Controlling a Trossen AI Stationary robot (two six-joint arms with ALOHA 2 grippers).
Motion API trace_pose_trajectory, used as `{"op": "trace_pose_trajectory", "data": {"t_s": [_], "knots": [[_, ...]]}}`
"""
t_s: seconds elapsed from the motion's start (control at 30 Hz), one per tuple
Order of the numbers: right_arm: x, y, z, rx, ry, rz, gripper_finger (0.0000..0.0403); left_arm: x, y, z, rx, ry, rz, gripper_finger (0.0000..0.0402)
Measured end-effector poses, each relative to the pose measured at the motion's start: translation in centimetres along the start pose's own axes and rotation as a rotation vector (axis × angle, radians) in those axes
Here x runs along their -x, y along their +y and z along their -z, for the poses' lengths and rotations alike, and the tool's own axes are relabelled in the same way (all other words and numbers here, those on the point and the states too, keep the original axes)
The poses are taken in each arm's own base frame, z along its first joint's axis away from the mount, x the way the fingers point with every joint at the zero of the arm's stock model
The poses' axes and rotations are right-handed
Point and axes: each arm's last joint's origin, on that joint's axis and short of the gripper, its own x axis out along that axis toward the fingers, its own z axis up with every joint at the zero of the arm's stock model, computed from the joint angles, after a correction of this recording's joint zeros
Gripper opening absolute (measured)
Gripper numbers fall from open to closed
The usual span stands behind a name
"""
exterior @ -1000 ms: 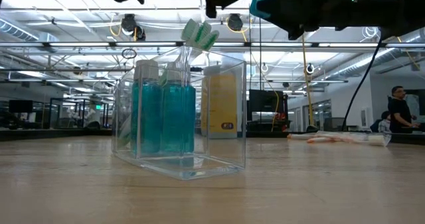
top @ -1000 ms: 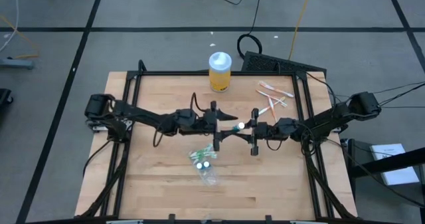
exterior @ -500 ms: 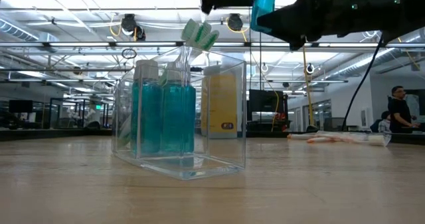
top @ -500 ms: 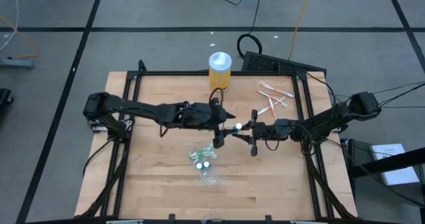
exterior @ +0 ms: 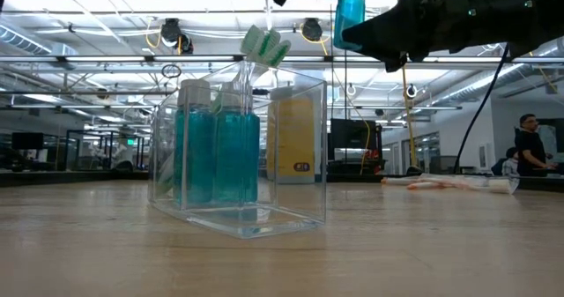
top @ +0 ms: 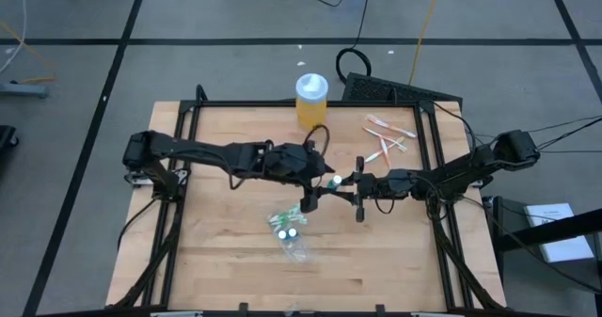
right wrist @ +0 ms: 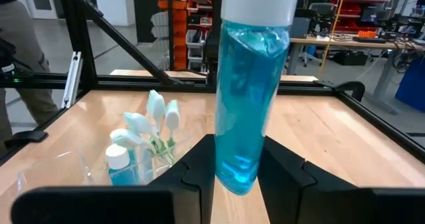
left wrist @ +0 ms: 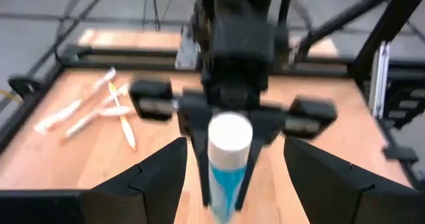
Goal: Pick & Place toothbrushing station
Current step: Put the blue mouthwash into the transparent organizer
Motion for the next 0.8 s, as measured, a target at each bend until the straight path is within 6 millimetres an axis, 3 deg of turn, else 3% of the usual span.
{"op": "trace_pose_trajectory", "data": {"t_s": [0.23, 0.53, 0.8], "knots": [[0.0, 0.0, -0.03, -0.003, -0.004, 0.0, 0.0084, -1.07, 0.5, 0.43, 0.009, 0.004, -0.019, 0.0257], [0.0, 0.0, 0.0, -0.002, 0.0, 0.0, 0.0084, -1.05, 0.91, 0.26, 0.013, -0.008, -0.002, 0.0255], [0.0, 0.0, 0.0, -0.002, 0.0, 0.0, 0.0084, -1.05, 0.76, 0.23, 0.012, -0.009, 0.055, 0.0178]]}}
